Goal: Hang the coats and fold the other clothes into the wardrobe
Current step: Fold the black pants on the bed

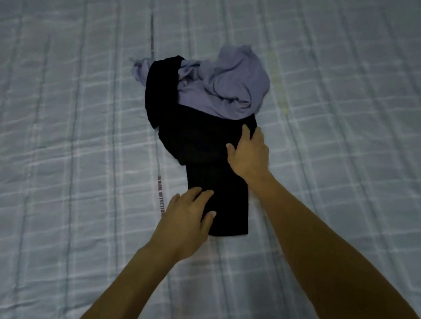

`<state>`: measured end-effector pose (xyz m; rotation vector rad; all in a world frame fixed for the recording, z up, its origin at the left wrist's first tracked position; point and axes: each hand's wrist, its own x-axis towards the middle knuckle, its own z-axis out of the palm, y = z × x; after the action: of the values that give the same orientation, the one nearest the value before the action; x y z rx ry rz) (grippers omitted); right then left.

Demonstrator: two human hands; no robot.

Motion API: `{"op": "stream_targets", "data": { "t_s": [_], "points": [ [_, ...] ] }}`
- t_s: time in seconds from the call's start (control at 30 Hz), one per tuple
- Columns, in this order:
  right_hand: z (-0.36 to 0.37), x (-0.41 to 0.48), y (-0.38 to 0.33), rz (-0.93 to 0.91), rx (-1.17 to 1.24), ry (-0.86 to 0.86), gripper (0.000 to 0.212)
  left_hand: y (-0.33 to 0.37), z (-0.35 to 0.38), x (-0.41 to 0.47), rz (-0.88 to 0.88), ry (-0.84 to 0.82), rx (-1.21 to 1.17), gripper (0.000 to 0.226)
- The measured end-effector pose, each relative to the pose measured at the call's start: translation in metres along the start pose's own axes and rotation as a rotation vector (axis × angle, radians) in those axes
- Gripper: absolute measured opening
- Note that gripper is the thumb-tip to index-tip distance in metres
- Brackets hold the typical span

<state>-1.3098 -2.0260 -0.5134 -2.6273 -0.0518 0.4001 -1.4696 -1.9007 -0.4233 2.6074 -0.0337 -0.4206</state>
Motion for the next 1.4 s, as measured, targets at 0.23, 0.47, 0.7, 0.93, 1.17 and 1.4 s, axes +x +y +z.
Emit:
{"op": "stream_targets", "data": {
  "t_s": [0.23, 0.47, 0.7, 0.93, 1.17, 1.4],
  "points": [
    [0.024, 0.015, -0.008, 0.263, 0.289, -0.063, 0.038, -0.031, 0.03, -0.015, -0.006, -0.058, -0.009, 0.046],
    [0.023, -0.061, -0.06, -0.15, 0.02, 0.101, 0.029, -0.031, 0.0, -0.035, -0.018, -0.03, 0.067, 0.055],
    [-0.044, -0.153, -0.096, -0.383, 0.204, -0.071, 0.04, -0.039, -0.074, -0.05, -0.027, 0.011, 0.088, 0.059],
    [-0.145, -0.238, -0.129, -0.418, 0.213, -0.022, 0.03, 0.026, -0.1, -0.107, 0.082, 0.231, -0.309, 0.068],
    [-0.236, -0.314, -0.178, -0.292, 0.319, 0.177, 0.038, 0.064, -0.181, -0.158, 0.153, 0.378, -0.196, 0.022],
    [-0.285, -0.373, -0.208, -0.223, 0.29, 0.352, 0.03, 0.073, -0.28, -0.203, 0.277, 0.612, -0.205, 0.028]
  ]
}}
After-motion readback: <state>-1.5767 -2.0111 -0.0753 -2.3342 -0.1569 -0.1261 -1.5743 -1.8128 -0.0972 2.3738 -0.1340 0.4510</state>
